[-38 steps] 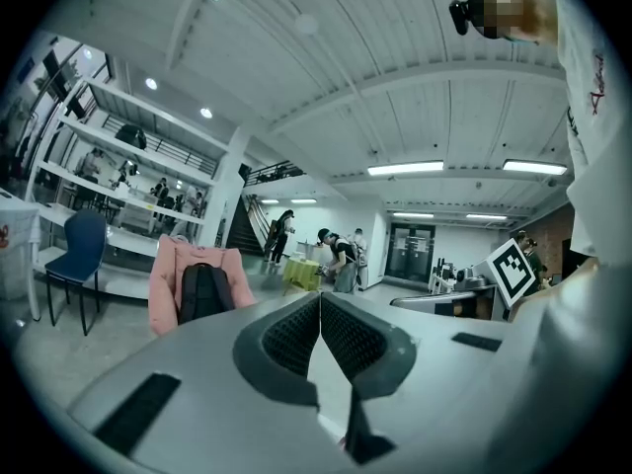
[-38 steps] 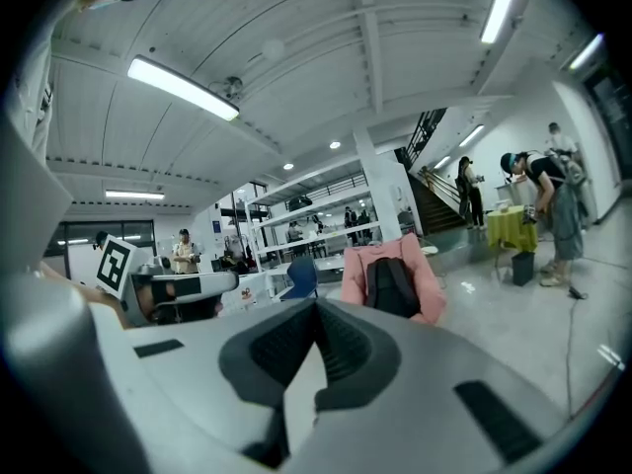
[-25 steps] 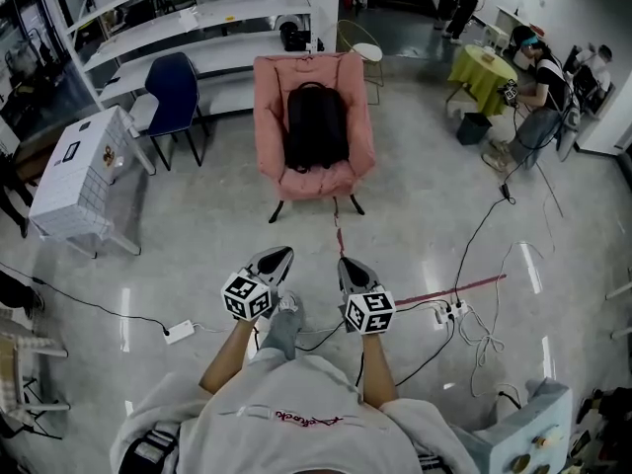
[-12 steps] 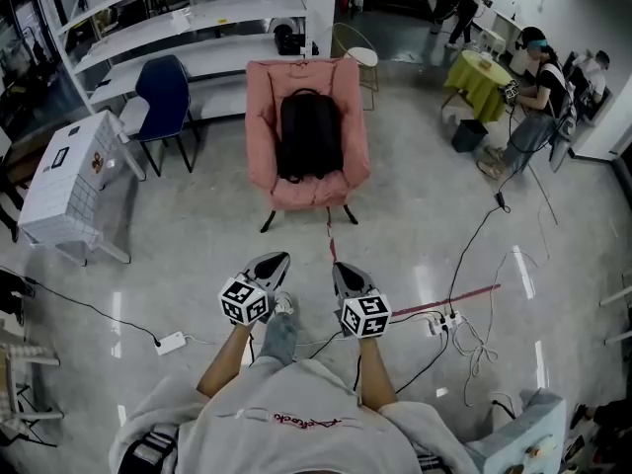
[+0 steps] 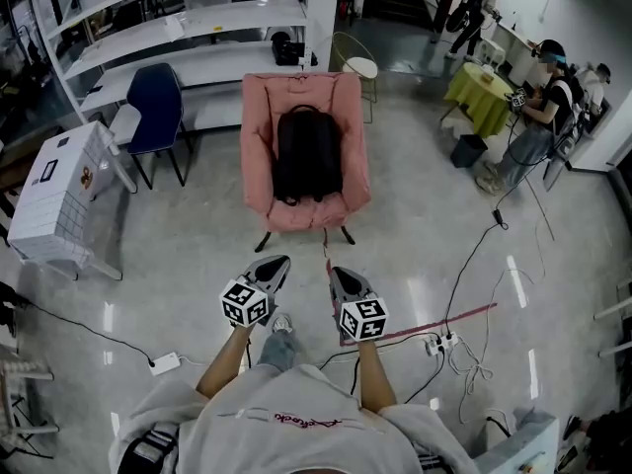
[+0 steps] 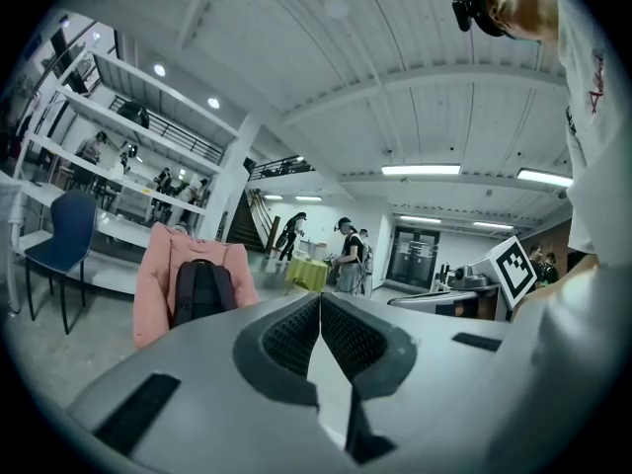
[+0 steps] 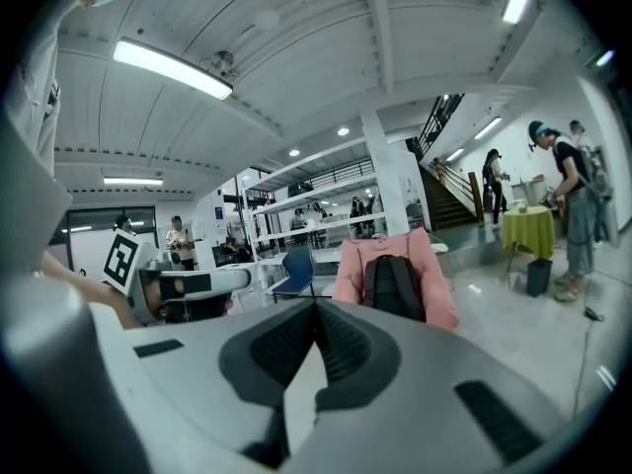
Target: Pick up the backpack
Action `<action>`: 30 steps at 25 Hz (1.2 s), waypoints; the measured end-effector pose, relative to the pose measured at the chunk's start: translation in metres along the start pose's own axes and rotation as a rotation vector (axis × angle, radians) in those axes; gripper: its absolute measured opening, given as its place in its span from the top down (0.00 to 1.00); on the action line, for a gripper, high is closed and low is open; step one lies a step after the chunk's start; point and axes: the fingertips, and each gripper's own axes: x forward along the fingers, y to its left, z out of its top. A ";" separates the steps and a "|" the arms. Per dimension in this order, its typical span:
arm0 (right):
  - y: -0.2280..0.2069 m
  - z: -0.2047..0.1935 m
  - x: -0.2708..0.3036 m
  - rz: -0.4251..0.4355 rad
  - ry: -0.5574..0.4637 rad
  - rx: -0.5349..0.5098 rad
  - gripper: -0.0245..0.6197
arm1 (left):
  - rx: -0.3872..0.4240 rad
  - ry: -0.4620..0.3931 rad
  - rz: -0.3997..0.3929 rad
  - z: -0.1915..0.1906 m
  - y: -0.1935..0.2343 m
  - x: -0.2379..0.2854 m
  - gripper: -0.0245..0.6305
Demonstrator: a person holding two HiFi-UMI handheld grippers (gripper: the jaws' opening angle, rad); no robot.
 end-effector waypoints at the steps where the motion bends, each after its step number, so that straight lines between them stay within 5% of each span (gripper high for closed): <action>1: -0.005 0.005 0.011 -0.002 0.001 -0.001 0.93 | 0.000 0.000 0.000 0.004 0.010 0.008 0.94; 18: -0.072 0.082 0.189 -0.043 -0.027 0.000 0.93 | 0.014 -0.018 -0.006 0.073 0.169 0.112 0.94; 30: -0.077 0.092 0.262 -0.052 -0.021 -0.020 0.93 | 0.017 -0.017 -0.010 0.083 0.239 0.133 0.94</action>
